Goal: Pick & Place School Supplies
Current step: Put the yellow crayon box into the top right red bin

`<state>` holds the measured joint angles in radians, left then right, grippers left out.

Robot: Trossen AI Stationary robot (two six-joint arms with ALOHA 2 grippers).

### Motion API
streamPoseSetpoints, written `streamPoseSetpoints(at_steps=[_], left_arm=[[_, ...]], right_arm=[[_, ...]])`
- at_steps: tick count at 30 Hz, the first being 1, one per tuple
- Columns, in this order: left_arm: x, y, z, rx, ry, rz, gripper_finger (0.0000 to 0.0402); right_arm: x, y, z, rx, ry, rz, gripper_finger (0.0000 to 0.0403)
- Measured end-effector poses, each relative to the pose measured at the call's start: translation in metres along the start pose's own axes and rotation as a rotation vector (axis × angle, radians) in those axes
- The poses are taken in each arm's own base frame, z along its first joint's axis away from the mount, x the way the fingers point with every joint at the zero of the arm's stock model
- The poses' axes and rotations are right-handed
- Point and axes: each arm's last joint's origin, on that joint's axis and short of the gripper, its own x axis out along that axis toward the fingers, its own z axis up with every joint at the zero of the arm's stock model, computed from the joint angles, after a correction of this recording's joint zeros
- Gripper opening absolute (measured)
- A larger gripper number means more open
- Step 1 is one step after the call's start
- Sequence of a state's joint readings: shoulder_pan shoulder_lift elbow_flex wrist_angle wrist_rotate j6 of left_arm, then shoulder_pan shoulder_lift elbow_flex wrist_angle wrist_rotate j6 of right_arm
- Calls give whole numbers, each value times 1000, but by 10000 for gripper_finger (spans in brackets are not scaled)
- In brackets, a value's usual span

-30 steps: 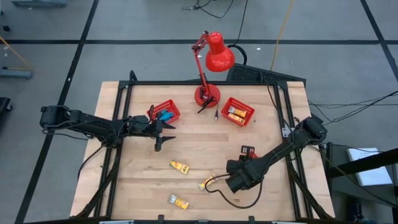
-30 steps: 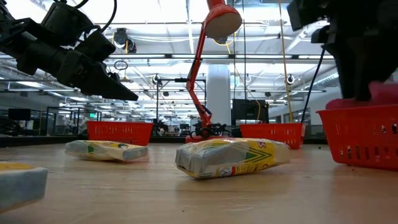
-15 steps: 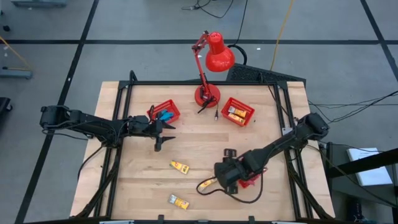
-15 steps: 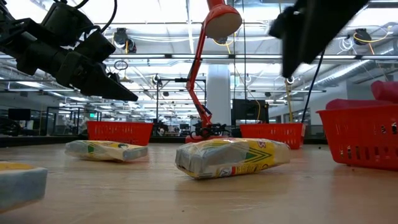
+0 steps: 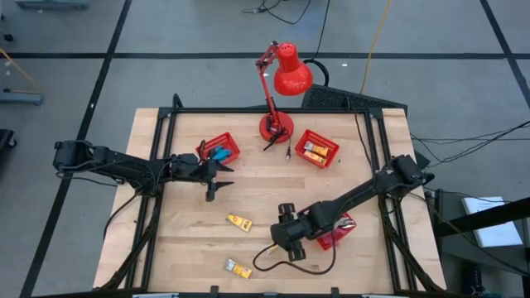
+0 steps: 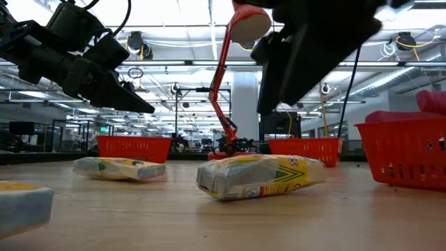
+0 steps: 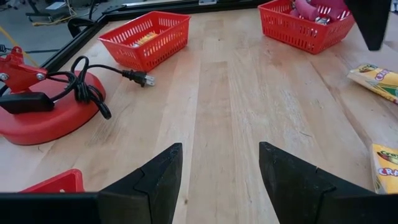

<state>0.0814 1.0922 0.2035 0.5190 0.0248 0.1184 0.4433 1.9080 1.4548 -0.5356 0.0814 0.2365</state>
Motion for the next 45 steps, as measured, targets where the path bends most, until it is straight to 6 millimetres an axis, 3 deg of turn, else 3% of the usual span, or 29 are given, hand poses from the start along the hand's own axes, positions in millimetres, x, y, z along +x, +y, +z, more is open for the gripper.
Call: streamPoseSetpoints(at_steps=[16,23,27,32,38,45], left_arm=[[0,0,0,0,-3,0,214],[0,0,0,0,0,0,214],[0,0,0,0,0,0,214],[0,0,0,3,0,0,214],[0,0,0,3,1,0,214],[0,0,0,4,3,-1,214]], right_arm=[[43,5,-9,-14,67,48,233],[57,4,-14,6,89,24,208],[57,3,-14,12,81,-15,159],[55,2,-12,5,64,-69,49],[51,-3,-11,-12,40,-159,50],[9,-30,-1,-26,4,-361,50]])
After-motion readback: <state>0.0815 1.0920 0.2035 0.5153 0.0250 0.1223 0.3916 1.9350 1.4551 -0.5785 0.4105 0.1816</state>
